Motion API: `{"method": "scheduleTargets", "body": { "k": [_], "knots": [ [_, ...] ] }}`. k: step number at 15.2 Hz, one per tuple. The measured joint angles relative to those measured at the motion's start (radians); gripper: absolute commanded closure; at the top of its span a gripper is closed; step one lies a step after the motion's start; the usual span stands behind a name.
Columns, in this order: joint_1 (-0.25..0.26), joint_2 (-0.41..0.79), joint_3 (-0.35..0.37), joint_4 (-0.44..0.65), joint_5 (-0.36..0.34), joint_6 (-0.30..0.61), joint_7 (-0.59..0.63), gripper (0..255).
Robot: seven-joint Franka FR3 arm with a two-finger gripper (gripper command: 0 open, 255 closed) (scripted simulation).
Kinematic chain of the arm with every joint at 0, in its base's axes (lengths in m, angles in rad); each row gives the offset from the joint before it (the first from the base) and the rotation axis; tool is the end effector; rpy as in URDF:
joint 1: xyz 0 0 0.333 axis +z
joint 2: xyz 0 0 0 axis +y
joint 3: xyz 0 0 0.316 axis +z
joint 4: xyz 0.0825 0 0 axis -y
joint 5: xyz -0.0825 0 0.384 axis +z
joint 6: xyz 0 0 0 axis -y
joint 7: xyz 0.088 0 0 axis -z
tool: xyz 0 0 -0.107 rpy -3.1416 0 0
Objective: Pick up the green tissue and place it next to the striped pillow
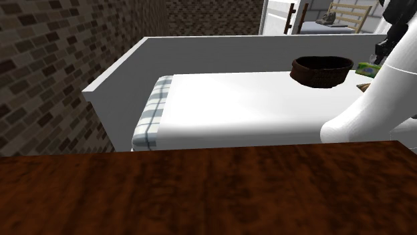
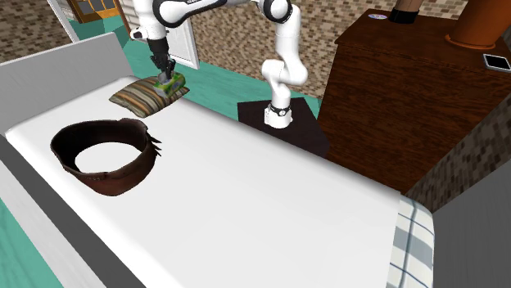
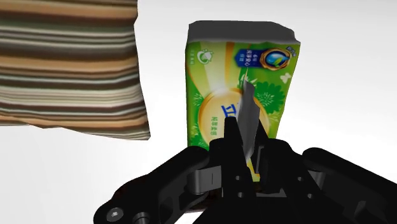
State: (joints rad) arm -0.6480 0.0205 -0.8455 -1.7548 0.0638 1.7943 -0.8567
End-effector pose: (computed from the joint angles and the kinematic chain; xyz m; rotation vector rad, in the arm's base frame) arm 0.0528 -0.5679 0.5487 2.9706 -1.0007 0.0838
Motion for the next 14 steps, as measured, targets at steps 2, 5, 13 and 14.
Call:
{"method": "scheduleTargets", "body": {
  "k": [2, 5, 13, 14],
  "knots": [
    [-0.032, 0.059, -0.023, 0.044, 0.047, -0.009, -0.063, 255],
    [-0.041, 0.068, -0.028, 0.014, 0.056, 0.026, -0.084, 255],
    [-0.043, 0.085, -0.026, -0.078, 0.074, 0.127, -0.101, 255],
    [-0.046, 0.093, -0.026, -0.084, 0.081, 0.138, -0.107, 255]
  ]
}}
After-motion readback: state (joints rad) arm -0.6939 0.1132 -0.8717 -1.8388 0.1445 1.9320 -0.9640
